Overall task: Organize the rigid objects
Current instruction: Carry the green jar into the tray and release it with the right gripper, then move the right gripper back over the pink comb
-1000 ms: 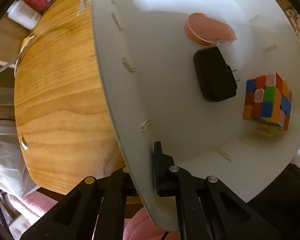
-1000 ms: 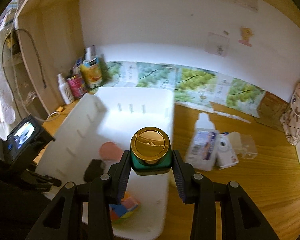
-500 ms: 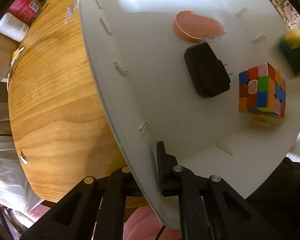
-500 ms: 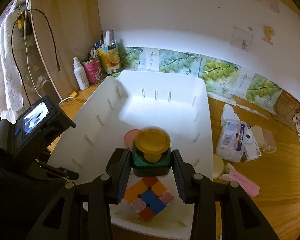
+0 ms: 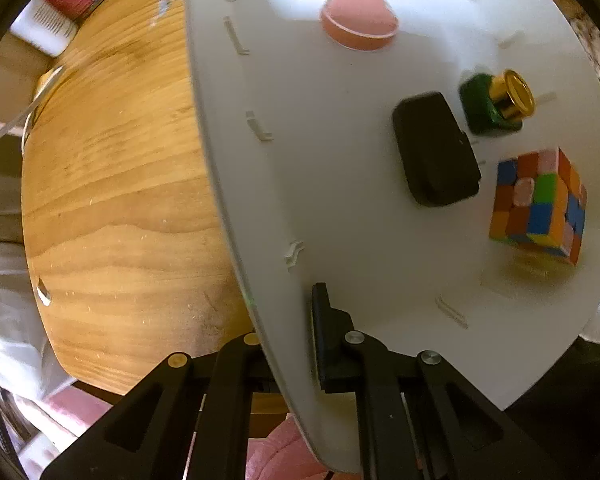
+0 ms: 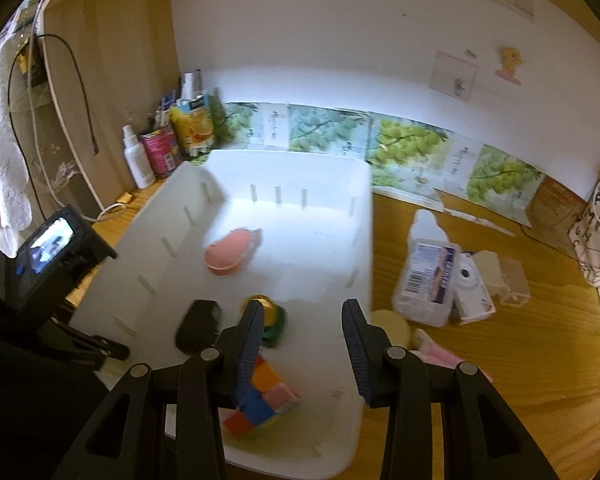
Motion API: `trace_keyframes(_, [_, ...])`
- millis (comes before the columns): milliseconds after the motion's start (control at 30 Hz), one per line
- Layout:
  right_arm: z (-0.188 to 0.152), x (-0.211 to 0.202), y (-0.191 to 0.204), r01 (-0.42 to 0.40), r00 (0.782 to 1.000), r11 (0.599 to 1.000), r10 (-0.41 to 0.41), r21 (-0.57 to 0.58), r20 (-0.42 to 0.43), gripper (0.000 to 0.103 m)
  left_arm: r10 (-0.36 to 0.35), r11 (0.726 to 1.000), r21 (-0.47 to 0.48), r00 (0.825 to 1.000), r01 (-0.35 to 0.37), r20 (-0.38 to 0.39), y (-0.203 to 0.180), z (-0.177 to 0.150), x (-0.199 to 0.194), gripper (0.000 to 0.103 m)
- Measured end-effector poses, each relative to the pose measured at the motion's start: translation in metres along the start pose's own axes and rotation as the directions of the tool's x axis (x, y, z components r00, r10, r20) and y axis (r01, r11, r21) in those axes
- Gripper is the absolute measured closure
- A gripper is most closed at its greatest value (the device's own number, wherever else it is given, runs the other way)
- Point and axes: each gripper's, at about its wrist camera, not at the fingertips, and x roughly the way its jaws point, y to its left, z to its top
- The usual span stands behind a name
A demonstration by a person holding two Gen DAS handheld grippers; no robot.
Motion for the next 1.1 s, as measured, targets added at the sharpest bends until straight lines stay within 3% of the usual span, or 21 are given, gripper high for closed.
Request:
trace_keyframes(333, [-0.008,-0.003,-0.056,0.027,0.999,0.999,-0.028,-0.021,-0.025,0.062,0.033,0.986,-0.165,0.999,-0.027,0.033,0.008,-0.005,0.001,0.092])
trace_keyframes(633, [-0.017,0.008,-0.098,-0.006,0.997,0.997,-0.001,-0.079,-0.082,0.062,0.081,0.956,-0.287,0.995,-0.062,0.055,0.014,-0.022,-0.002,0.092])
trace_keyframes(867, [-0.027,0.027,-0.116,-0.069,0.988,0.987,0.047,-0.145,-0.146,0.048,0.111,0.926,-0.37,0.991,-0.078,0.069,0.013,-0.031,-0.003,0.09])
trace_keyframes(1100, [-0.041,0.05,-0.127,-0.104,0.971,0.975,0.058,-0.195,-0.231,0.047,0.138,0.907,-0.409,0.988,-0.099,0.065,0.013,-0.036,0.0,0.089])
